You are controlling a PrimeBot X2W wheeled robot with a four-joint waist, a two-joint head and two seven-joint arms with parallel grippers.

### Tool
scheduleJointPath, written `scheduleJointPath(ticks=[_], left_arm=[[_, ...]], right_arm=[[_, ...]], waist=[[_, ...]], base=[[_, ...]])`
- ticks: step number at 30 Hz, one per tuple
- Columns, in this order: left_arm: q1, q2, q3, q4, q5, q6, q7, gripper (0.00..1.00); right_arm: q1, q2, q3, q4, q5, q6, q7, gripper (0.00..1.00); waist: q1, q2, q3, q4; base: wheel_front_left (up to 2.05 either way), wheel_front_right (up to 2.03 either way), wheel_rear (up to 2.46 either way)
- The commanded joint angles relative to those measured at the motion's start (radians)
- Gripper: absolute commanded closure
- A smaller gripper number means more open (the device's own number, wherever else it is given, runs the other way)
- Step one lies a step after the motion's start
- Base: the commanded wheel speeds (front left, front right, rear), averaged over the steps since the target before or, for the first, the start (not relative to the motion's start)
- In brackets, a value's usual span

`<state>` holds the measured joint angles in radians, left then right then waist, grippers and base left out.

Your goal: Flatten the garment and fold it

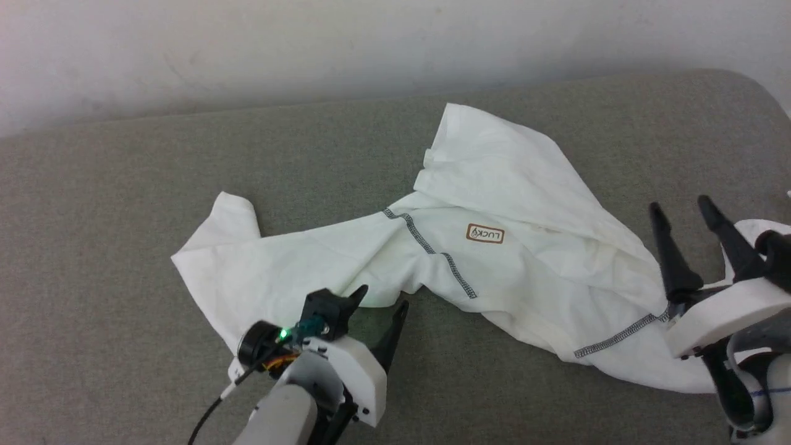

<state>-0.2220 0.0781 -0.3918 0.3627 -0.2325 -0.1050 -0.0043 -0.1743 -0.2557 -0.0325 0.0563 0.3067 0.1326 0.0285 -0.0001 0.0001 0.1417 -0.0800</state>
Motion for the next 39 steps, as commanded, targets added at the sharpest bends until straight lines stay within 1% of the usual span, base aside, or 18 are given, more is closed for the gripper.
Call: scheduleJointPath(ticks=[1, 4, 7, 8, 9, 10, 12, 17, 21, 25, 28, 31, 32, 34, 37, 38, 39], left_arm=[[-0.058, 0.014, -0.011, 0.027, 0.020, -0.006, 0.017, 0.00], [-0.117, 0.023, -0.028, 0.080, 0.038, -0.008, 0.037, 0.00], [-0.156, 0.033, -0.051, 0.157, 0.049, -0.012, 0.073, 0.00], [-0.164, 0.040, -0.062, 0.185, 0.052, -0.014, 0.088, 0.55], [-0.164, 0.040, -0.062, 0.185, 0.052, -0.014, 0.088, 0.55], [-0.169, 0.044, -0.071, 0.208, 0.048, -0.017, 0.099, 1.00], [-0.173, 0.049, -0.076, 0.234, 0.026, -0.020, 0.091, 1.00], [-0.157, 0.073, -0.053, 0.211, -0.002, -0.016, -0.024, 1.00], [-0.095, 0.099, 0.002, 0.115, -0.034, 0.026, -0.103, 1.00], [0.009, 0.141, 0.060, -0.031, -0.068, 0.072, -0.119, 1.00], [0.105, 0.170, 0.086, -0.158, -0.090, 0.103, -0.086, 1.00], [0.204, 0.190, 0.081, -0.268, -0.107, 0.118, -0.020, 1.00], [0.238, 0.189, 0.070, -0.294, -0.123, 0.114, 0.013, 1.00], [0.298, 0.189, 0.033, -0.327, -0.150, 0.093, 0.085, 1.00], [0.345, 0.187, -0.029, -0.331, -0.161, 0.063, 0.150, 1.00], [0.347, 0.180, -0.039, -0.325, -0.166, 0.057, 0.151, 0.77], [0.342, 0.174, -0.043, -0.317, -0.162, 0.056, 0.139, 0.18]], right_arm=[[0.036, 0.031, 0.012, -0.050, -0.002, -0.002, 0.020, 0.00], [0.068, 0.065, 0.023, -0.096, -0.010, -0.002, 0.042, 0.00], [0.088, 0.078, 0.030, -0.108, -0.027, -0.002, 0.060, 0.00], [0.093, 0.081, 0.033, -0.109, -0.030, -0.002, 0.065, 0.00], [0.093, 0.081, 0.033, -0.109, -0.030, -0.002, 0.065, 0.00], [0.097, 0.086, 0.034, -0.109, -0.029, -0.002, 0.071, 0.00], [0.103, 0.091, 0.031, -0.108, -0.032, -0.002, 0.082, 0.00], [0.124, 0.094, 0.005, -0.104, -0.042, -0.002, 0.103, 0.00], [0.145, 0.089, 0.007, -0.096, -0.046, -0.002, 0.148, 0.00], [0.166, 0.087, 0.010, -0.090, -0.050, -0.002, 0.198, 0.00], [0.178, 0.089, 0.004, -0.081, -0.063, -0.002, 0.237, 0.00], [0.187, 0.093, -0.007, -0.069, -0.077, -0.002, 0.273, 0.00], [0.190, 0.093, -0.007, -0.065, -0.083, -0.002, 0.285, 0.00], [0.188, 0.095, -0.005, -0.062, -0.086, -0.002, 0.301, 0.00], [0.164, 0.074, 0.030, -0.060, -0.101, -0.002, 0.301, 0.00], [0.149, 0.066, 0.045, -0.059, -0.104, -0.002, 0.299, 0.00], [0.133, 0.056, 0.065, -0.056, -0.104, -0.002, 0.298, 0.00]], waist=[[0.0001, -0.0001, 0.049, -0.038], [0.0001, -0.0001, 0.075, -0.061], [0.0001, -0.0001, 0.086, -0.073], [0.0001, -0.0001, 0.086, -0.076], [0.0001, -0.0001, 0.086, -0.076], [0.0001, -0.0001, 0.086, -0.077], [0.0001, -0.0001, 0.076, -0.074], [0.0001, -0.0001, 0.027, -0.028], [0.0001, -0.0001, -0.027, 0.023], [0.0001, -0.0001, -0.071, 0.078], [0.0001, -0.0001, -0.090, 0.120], [0.0001, -0.0001, -0.099, 0.163], [0.0001, -0.0001, -0.100, 0.177], [0.0001, -0.0001, -0.097, 0.206], [0.0001, -0.0001, -0.086, 0.243], [0.0001, -0.0001, -0.081, 0.254], [0.0001, -0.0001, -0.077, 0.263]], base=[[0.00, 0.00, 0.00], [0.00, 0.00, 0.00], [0.00, 0.00, 0.00], [0.00, 0.00, 0.00], [0.00, 0.00, 0.00], [0.00, 0.00, 0.00], [0.00, 0.00, 0.00], [0.00, 0.00, 0.00], [0.00, 0.00, 0.00], [0.00, 0.00, 0.00], [0.00, 0.00, 0.00], [0.00, 0.00, 0.00], [0.00, 0.00, 0.00], [0.00, 0.00, 0.00], [0.00, 0.00, 0.00], [0.00, 0.00, 0.00], [0.00, 0.00, 0.00]])
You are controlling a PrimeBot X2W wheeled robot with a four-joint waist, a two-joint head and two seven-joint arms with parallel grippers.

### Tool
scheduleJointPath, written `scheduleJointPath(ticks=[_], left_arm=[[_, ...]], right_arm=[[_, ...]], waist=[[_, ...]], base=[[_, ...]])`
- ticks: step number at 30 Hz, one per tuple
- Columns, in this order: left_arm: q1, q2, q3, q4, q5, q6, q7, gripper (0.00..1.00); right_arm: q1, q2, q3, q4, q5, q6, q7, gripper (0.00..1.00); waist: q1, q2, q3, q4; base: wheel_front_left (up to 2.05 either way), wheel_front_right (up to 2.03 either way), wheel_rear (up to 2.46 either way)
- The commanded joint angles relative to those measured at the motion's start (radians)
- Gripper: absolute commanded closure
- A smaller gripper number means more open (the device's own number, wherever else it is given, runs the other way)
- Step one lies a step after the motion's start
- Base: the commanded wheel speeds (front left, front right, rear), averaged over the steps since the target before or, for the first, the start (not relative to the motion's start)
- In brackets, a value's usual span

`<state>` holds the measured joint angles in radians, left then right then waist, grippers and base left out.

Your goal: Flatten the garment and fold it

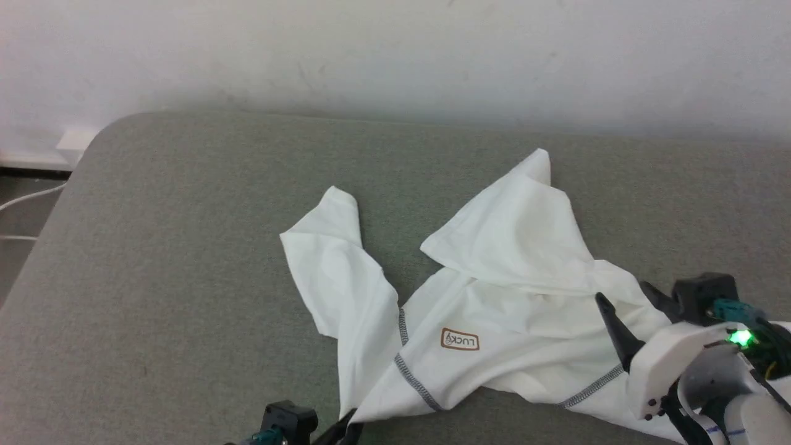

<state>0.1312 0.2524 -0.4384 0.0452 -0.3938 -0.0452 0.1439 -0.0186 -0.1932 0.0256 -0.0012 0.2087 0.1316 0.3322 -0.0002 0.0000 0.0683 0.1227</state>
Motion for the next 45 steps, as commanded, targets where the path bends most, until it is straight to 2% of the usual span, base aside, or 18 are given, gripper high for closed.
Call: scheduleJointPath(ticks=[1, 8, 13, 21, 22, 23, 27, 31, 34, 40, 43, 45], left_arm=[[-0.020, -0.003, 0.001, 0.010, 0.010, -0.002, -0.026, 0.00], [-0.110, -0.061, 0.037, 0.019, 0.060, 0.042, -0.252, 0.00], [-0.151, -0.097, 0.035, 0.057, 0.066, 0.048, -0.326, 0.00], [-0.174, -0.128, 0.022, 0.127, 0.062, 0.048, -0.363, 0.00], [-0.175, -0.129, 0.021, 0.133, 0.062, 0.048, -0.367, 0.00], [-0.175, -0.130, 0.021, 0.140, 0.062, 0.049, -0.369, 0.00], [-0.169, -0.126, 0.026, 0.164, 0.060, 0.055, -0.376, 0.00], [-0.154, -0.114, 0.031, 0.181, 0.055, 0.058, -0.378, 0.00], [-0.143, -0.107, 0.031, 0.187, 0.053, 0.061, -0.378, 0.00], [-0.136, -0.108, 0.025, 0.186, 0.047, 0.062, -0.378, 0.00], [-0.149, -0.111, 0.015, 0.180, 0.050, 0.060, -0.376, 0.00], [-0.169, -0.114, 0.008, 0.176, 0.054, 0.055, -0.375, 0.00]], right_arm=[[-0.041, -0.020, 0.033, 0.004, -0.008, -0.001, -0.005, 0.00], [-0.186, -0.161, 0.257, 0.091, 0.000, -0.001, 0.027, 0.00], [-0.276, -0.270, 0.408, 0.222, 0.015, -0.001, 0.063, 0.00], [-0.371, -0.299, 0.480, 0.378, 0.011, -0.001, 0.000, 0.00], [-0.377, -0.296, 0.482, 0.392, 0.015, -0.001, -0.009, 0.08], [-0.381, -0.290, 0.480, 0.402, 0.020, -0.001, -0.020, 0.98], [-0.378, -0.274, 0.460, 0.390, 0.041, -0.001, -0.069, 1.00], [-0.332, -0.256, 0.393, 0.286, 0.098, -0.001, -0.079, 1.00], [-0.278, -0.263, 0.318, 0.157, 0.140, -0.001, -0.036, 1.00], [-0.179, -0.273, 0.104, -0.116, 0.133, -0.001, 0.108, 1.00], [-0.181, -0.279, 0.025, -0.180, 0.097, -0.001, 0.159, 1.00], [-0.213, -0.286, 0.006, -0.174, 0.090, -0.001, 0.169, 1.00]], waist=[[0.0002, 0.0000, 0.001, 0.070], [0.0002, 0.0000, 0.041, 0.146], [0.0002, 0.0000, 0.068, 0.195], [0.0002, 0.0000, 0.097, 0.223], [0.0002, 0.0000, 0.097, 0.223], [0.0002, 0.0000, 0.094, 0.219], [0.0002, 0.0000, 0.065, 0.191], [0.0002, 0.0000, 0.019, 0.142], [0.0002, 0.0000, -0.010, 0.105], [0.0002, 0.0000, -0.024, 0.054], [0.0002, 0.0000, 0.002, 0.054], [0.0002, 0.0000, 0.030, 0.064]], base=[[0.00, 0.00, 0.00], [0.00, 0.00, 0.00], [0.00, 0.00, 0.00], [0.00, 0.00, 0.00], [0.00, 0.00, 0.00], [0.00, 0.00, 0.00], [0.00, 0.00, 0.00], [0.00, 0.00, 0.00], [0.00, 0.00, 0.00], [0.00, 0.00, 0.00], [0.00, 0.00, 0.00], [0.00, 0.00, 0.00]])
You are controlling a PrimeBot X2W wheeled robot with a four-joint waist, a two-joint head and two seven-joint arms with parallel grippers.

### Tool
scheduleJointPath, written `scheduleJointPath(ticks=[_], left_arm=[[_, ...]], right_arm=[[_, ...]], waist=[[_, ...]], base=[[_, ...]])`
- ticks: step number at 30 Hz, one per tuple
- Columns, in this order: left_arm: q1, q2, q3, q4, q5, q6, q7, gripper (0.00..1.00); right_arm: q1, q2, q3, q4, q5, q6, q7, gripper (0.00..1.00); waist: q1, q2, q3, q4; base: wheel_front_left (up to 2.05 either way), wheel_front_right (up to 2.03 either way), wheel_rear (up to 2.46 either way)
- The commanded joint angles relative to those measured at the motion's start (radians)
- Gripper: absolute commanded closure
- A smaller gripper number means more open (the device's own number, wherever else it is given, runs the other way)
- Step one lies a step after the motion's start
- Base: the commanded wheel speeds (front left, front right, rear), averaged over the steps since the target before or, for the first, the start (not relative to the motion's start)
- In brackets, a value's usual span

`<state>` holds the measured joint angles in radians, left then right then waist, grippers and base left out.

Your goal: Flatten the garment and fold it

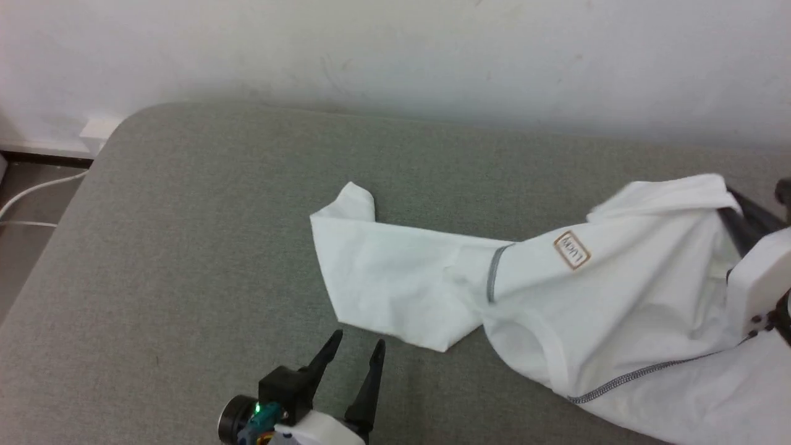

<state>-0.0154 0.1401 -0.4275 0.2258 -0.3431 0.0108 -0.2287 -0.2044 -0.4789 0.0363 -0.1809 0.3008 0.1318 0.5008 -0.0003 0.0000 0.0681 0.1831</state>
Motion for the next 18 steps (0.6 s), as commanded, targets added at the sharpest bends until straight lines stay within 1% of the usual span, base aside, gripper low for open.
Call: scheduleJointPath(ticks=[1, 3, 4, 6, 10, 12, 14, 15, 16, 18], left_arm=[[-0.034, -0.004, -0.005, -0.006, 0.005, -0.002, -0.002, 0.00], [-0.054, -0.009, -0.010, -0.005, 0.007, -0.004, -0.002, 0.00], [-0.054, -0.009, -0.010, -0.005, 0.007, -0.004, -0.002, 0.00], [-0.074, -0.017, -0.015, -0.001, 0.008, -0.005, -0.004, 0.00], [-0.106, -0.034, -0.028, 0.012, 0.007, -0.011, -0.010, 0.00], [-0.118, -0.041, -0.035, 0.021, 0.006, -0.013, -0.013, 0.00], [-0.130, -0.048, -0.041, 0.030, 0.006, -0.016, -0.017, 0.00], [-0.136, -0.051, -0.044, 0.035, 0.006, -0.016, -0.018, 0.00], [-0.139, -0.053, -0.046, 0.040, 0.006, -0.016, -0.019, 0.00], [-0.146, -0.058, -0.049, 0.048, 0.004, -0.014, -0.022, 0.00]], right_arm=[[-0.051, -0.004, -0.007, 0.021, -0.003, -0.001, -0.002, 1.00], [-0.103, -0.032, 0.013, 0.077, -0.020, -0.001, -0.011, 1.00], [-0.103, -0.032, 0.013, 0.077, -0.020, -0.001, -0.011, 1.00], [-0.163, -0.051, 0.039, 0.158, -0.027, -0.001, -0.026, 1.00], [-0.284, -0.092, 0.120, 0.367, -0.076, -0.001, -0.097, 1.00], [-0.339, -0.098, 0.157, 0.481, -0.109, -0.001, -0.150, 1.00], [-0.386, -0.091, 0.172, 0.603, -0.141, -0.001, -0.201, 1.00], [-0.403, -0.083, 0.179, 0.664, -0.156, -0.001, -0.217, 0.85], [-0.416, -0.074, 0.186, 0.723, -0.166, -0.001, -0.233, 0.00], [-0.434, -0.051, 0.208, 0.819, -0.174, -0.001, -0.261, 0.00]], waist=[[0.0003, 0.0000, 0.045, 0.011], [0.0003, 0.0000, 0.072, 0.031], [0.0003, 0.0000, 0.072, 0.031], [0.0003, 0.0000, 0.102, 0.056], [0.0003, 0.0000, 0.146, 0.100], [0.0003, 0.0000, 0.162, 0.117], [0.0003, 0.0000, 0.174, 0.129], [0.0003, 0.0000, 0.177, 0.133], [0.0003, 0.0000, 0.177, 0.136], [0.0003, 0.0000, 0.175, 0.137]], base=[[0.00, 0.00, 0.00], [0.00, 0.00, 0.00], [0.00, 0.00, 0.00], [0.00, 0.00, 0.00], [0.00, 0.00, 0.00], [0.00, 0.00, 0.00], [0.00, 0.00, 0.00], [0.00, 0.00, 0.00], [0.00, 0.00, 0.00], [0.00, 0.00, 0.00]])
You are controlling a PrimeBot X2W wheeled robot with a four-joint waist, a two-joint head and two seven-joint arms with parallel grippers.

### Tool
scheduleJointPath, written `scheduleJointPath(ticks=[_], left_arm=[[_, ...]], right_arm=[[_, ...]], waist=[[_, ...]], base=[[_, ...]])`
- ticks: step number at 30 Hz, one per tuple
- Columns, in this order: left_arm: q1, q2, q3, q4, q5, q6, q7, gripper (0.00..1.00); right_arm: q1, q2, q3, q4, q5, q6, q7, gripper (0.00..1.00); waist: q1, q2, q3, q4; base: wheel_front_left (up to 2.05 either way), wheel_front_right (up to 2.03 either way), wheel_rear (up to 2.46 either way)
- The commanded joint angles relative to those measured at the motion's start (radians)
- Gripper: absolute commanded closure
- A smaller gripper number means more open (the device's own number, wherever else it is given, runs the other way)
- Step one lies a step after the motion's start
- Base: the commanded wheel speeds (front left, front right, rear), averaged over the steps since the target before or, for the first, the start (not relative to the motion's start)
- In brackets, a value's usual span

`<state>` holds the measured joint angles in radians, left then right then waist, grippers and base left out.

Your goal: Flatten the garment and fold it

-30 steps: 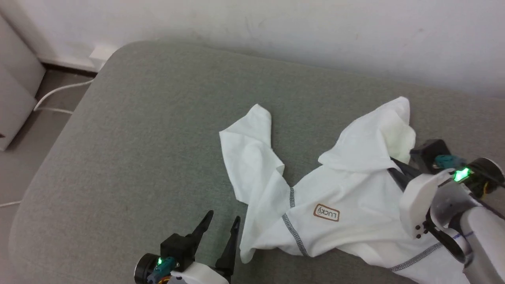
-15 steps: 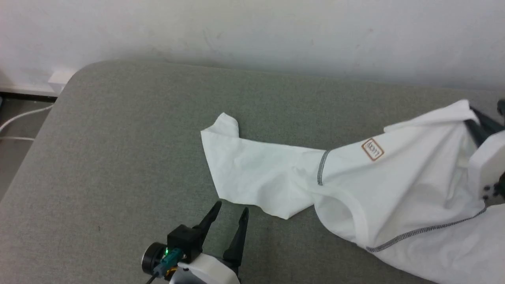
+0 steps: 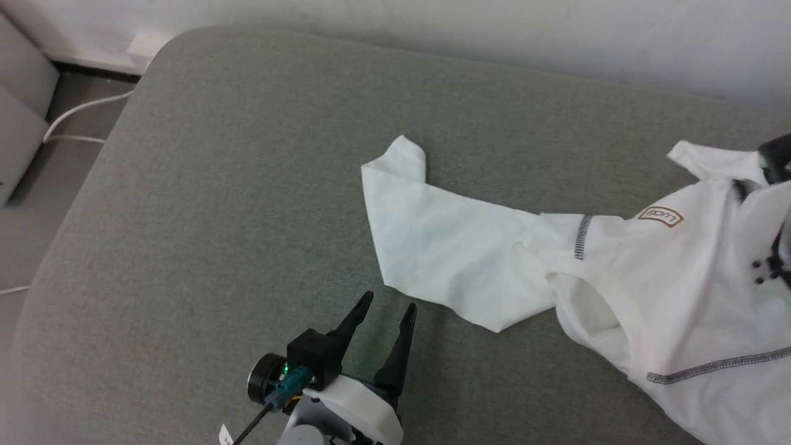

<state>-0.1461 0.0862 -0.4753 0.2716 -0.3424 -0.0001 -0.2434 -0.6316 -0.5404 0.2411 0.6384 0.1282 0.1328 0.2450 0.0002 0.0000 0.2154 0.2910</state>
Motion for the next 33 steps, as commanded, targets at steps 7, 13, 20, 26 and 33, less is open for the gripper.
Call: scheduleJointPath(ticks=[7, 13, 20, 26, 33], left_arm=[[-0.007, 0.008, 0.018, 0.020, -0.003, 0.004, -0.013, 0.00], [0.020, 0.033, 0.043, 0.023, -0.013, 0.012, -0.015, 0.00], [0.071, 0.054, 0.069, 0.010, -0.032, 0.028, -0.016, 0.00], [0.101, 0.066, 0.078, 0.001, -0.042, 0.035, -0.017, 0.00], [0.083, 0.063, 0.067, 0.000, -0.042, 0.032, -0.015, 0.00]], right_arm=[[-0.052, 0.094, 0.084, 0.114, 0.062, -0.002, -0.141, 0.00], [-0.001, 0.103, 0.161, 0.033, 0.156, -0.002, -0.215, 0.00], [0.201, 0.075, 0.178, -0.216, 0.280, -0.002, -0.134, 0.00], [0.426, 0.055, 0.233, -0.477, 0.357, -0.002, 0.032, 0.00], [0.539, 0.052, 0.258, -0.554, 0.331, -0.002, 0.126, 0.00]], waist=[[-0.0002, 0.0000, -0.029, -0.048], [-0.0002, 0.0000, -0.107, -0.147], [-0.0002, 0.0000, -0.173, -0.244], [-0.0002, 0.0000, -0.190, -0.286], [-0.0002, 0.0000, -0.176, -0.271]], base=[[0.00, 0.00, 0.00], [0.00, 0.00, 0.00], [0.00, 0.00, 0.00], [0.00, 0.00, 0.00], [0.00, 0.00, 0.00]])
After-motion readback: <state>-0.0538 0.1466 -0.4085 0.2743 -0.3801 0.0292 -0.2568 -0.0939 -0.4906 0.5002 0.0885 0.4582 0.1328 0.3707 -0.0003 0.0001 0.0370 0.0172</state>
